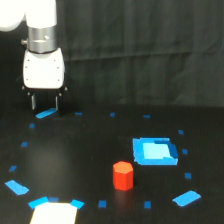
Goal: Pick up the red object from the table
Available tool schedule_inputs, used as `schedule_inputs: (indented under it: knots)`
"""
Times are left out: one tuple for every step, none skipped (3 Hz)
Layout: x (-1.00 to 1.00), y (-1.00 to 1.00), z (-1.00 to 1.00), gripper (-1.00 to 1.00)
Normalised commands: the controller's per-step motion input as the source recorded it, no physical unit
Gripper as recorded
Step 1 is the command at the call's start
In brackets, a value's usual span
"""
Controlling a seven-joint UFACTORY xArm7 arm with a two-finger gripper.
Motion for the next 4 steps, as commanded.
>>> schedule_inputs:
  knots:
    - [0.73, -1.0, -0.04, 1.0]
    - [0.22, -0.94, -0.38, 1.0]
    - [1.0, -0.93, -0.4, 1.0]
    - [1.0, -0.37, -0.37, 0.62]
